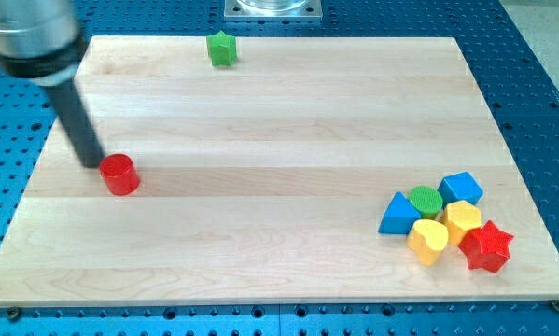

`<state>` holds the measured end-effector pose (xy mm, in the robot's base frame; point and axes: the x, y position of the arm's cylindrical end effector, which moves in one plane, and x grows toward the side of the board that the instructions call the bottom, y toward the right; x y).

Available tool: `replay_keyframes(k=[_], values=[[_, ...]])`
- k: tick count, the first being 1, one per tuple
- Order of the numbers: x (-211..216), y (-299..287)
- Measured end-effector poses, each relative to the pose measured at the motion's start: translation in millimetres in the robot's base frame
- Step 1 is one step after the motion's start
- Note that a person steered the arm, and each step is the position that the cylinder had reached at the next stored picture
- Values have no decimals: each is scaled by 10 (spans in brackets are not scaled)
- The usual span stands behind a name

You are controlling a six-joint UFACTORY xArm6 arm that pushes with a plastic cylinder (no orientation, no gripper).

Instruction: Move the red circle into the triangle

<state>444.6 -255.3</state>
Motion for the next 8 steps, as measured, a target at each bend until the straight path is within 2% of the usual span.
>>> replay_keyframes(k=[1, 2, 3, 4, 5, 7, 8], values=[[266, 194], [267, 1502], [280, 1599], [464, 1220], [756, 1803], [1132, 2168], [1132, 2887]])
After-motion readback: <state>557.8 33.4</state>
